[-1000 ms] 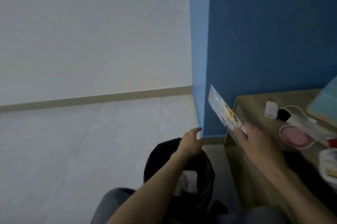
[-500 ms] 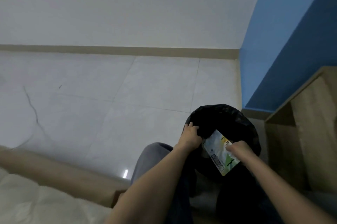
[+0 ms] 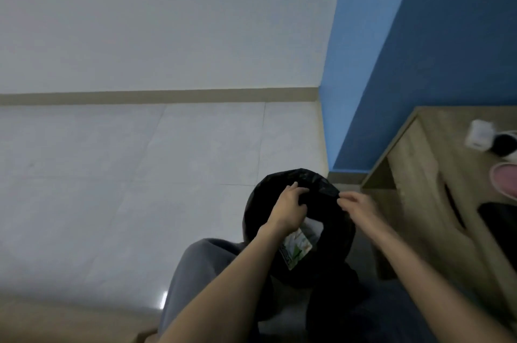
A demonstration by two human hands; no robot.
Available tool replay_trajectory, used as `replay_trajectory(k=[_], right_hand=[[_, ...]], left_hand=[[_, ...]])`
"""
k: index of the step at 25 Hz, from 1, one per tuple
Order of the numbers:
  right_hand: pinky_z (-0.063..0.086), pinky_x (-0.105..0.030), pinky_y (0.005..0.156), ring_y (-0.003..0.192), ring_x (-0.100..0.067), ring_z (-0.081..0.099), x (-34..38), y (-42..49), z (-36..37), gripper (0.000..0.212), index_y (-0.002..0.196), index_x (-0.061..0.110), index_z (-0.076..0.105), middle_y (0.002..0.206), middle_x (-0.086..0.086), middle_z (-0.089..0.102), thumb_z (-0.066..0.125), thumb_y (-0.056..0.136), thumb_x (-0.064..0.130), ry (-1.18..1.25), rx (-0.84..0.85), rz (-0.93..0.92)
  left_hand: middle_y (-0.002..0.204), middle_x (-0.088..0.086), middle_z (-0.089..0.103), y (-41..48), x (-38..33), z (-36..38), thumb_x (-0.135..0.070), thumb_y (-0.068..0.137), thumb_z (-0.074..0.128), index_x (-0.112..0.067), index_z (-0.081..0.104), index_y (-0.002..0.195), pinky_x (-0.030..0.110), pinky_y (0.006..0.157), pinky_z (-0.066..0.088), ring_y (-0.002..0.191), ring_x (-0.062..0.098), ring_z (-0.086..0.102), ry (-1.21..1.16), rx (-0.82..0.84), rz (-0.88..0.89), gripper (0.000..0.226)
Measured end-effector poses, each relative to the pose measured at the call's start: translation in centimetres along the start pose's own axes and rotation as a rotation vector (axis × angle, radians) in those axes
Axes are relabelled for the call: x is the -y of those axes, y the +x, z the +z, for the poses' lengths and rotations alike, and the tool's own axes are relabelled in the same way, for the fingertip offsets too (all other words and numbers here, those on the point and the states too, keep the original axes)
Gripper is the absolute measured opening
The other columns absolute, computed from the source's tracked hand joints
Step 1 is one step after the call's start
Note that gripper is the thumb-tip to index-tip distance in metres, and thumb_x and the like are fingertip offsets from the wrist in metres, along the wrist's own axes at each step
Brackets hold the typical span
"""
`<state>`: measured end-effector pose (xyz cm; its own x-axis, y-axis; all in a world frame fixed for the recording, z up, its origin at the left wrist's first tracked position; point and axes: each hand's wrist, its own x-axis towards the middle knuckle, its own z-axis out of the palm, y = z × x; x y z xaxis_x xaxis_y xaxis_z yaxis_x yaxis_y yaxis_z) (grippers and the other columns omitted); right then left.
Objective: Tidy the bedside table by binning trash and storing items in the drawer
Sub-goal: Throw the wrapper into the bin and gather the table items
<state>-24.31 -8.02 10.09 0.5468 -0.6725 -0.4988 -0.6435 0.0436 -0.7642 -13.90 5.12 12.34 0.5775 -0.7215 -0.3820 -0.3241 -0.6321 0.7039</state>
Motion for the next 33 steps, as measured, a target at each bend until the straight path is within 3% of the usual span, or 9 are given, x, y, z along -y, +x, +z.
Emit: replay_trajectory(k=[3, 5, 7, 11, 15, 19, 24, 33], right_hand=[[0.042, -0.017, 0.071, 0.090, -0.019, 0.058, 1.8, -1.8, -7.1, 0.019, 0.102, 0.007, 0.065, 0.103, -0.013, 0.067, 0.058, 0.085, 0.005, 0.055, -0.249, -0.193], [0.046, -0.021, 0.073, 0.086, -0.020, 0.061, 2.4, -3.8, -12.0, 0.013, 0.092, 0.016, 0.064, 0.098, -0.015, 0.069, 0.058, 0.084, 0.007, 0.085, -0.390, -0.265], [0.050, -0.033, 0.080, 0.085, -0.023, 0.063, 1.9, -6.4, -17.2, 0.011, 0.088, 0.017, 0.064, 0.093, -0.011, 0.070, 0.058, 0.083, 0.010, 0.039, -0.589, -0.323], [0.046, -0.038, 0.081, 0.092, -0.027, 0.059, -1.1, -10.9, -24.3, 0.015, 0.098, 0.016, 0.062, 0.095, -0.006, 0.062, 0.058, 0.084, 0.013, -0.170, -0.859, -0.267], [0.047, -0.037, 0.076, 0.086, -0.029, 0.060, -5.8, -11.6, -27.5, 0.033, 0.110, 0.013, 0.057, 0.102, -0.014, 0.065, 0.059, 0.084, 0.033, -0.327, -0.710, 0.049], [0.044, -0.037, 0.086, 0.094, -0.028, 0.061, -7.9, -11.4, -27.3, 0.033, 0.101, 0.014, 0.064, 0.099, -0.012, 0.070, 0.065, 0.077, 0.037, -0.517, -0.706, 0.010], [0.038, -0.038, 0.096, 0.113, -0.030, 0.050, -8.1, -11.4, -27.5, 0.042, 0.114, 0.016, 0.057, 0.118, -0.012, 0.061, 0.062, 0.079, 0.037, -0.521, -0.714, 0.082], [0.036, -0.034, 0.097, 0.119, -0.025, 0.041, -8.8, -11.9, -27.3, 0.043, 0.120, 0.017, 0.051, 0.125, -0.009, 0.055, 0.059, 0.083, 0.036, -0.425, -0.698, 0.058]], left_hand=[[0.138, 0.017, 0.050, 1.2, -6.2, 2.1, 0.004, 0.084, 0.046, -0.004, 0.053, 0.130, 0.021, 0.104, 0.028, 0.132, 0.028, 0.042, -0.051, 0.012, 0.176, 0.047], [0.134, 0.015, 0.054, 2.1, -10.1, 3.9, 0.002, 0.085, 0.050, -0.005, 0.052, 0.130, 0.016, 0.099, 0.032, 0.127, 0.026, 0.047, -0.049, 0.047, 0.255, 0.045], [0.134, 0.014, 0.053, 2.5, -14.4, 6.3, 0.000, 0.086, 0.052, -0.006, 0.053, 0.129, 0.007, 0.093, 0.034, 0.122, 0.026, 0.050, -0.025, 0.088, 0.364, 0.043], [0.141, 0.012, 0.047, 1.8, -20.1, 11.4, -0.005, 0.088, 0.053, -0.006, 0.052, 0.129, 0.022, 0.106, 0.029, 0.130, 0.026, 0.043, 0.045, 0.210, 0.475, 0.041], [0.133, 0.012, 0.052, 2.1, -22.0, 15.7, -0.034, 0.086, 0.038, -0.008, 0.054, 0.124, 0.043, 0.108, 0.035, 0.127, 0.030, 0.041, 0.140, 0.257, 0.479, 0.049], [0.144, 0.003, 0.043, 2.4, -23.0, 17.4, -0.038, 0.090, 0.037, -0.018, 0.051, 0.126, 0.051, 0.111, 0.027, 0.136, 0.032, 0.030, 0.258, 0.268, 0.488, 0.044], [0.150, 0.000, 0.032, 2.6, -23.4, 18.2, -0.039, 0.094, 0.046, -0.022, 0.041, 0.136, 0.054, 0.111, 0.026, 0.141, 0.028, 0.021, 0.313, 0.242, 0.481, 0.047], [0.148, 0.004, 0.030, 1.7, -24.0, 18.2, -0.039, 0.091, 0.052, -0.021, 0.040, 0.137, 0.046, 0.113, 0.029, 0.138, 0.024, 0.026, 0.244, 0.271, 0.429, 0.051]])
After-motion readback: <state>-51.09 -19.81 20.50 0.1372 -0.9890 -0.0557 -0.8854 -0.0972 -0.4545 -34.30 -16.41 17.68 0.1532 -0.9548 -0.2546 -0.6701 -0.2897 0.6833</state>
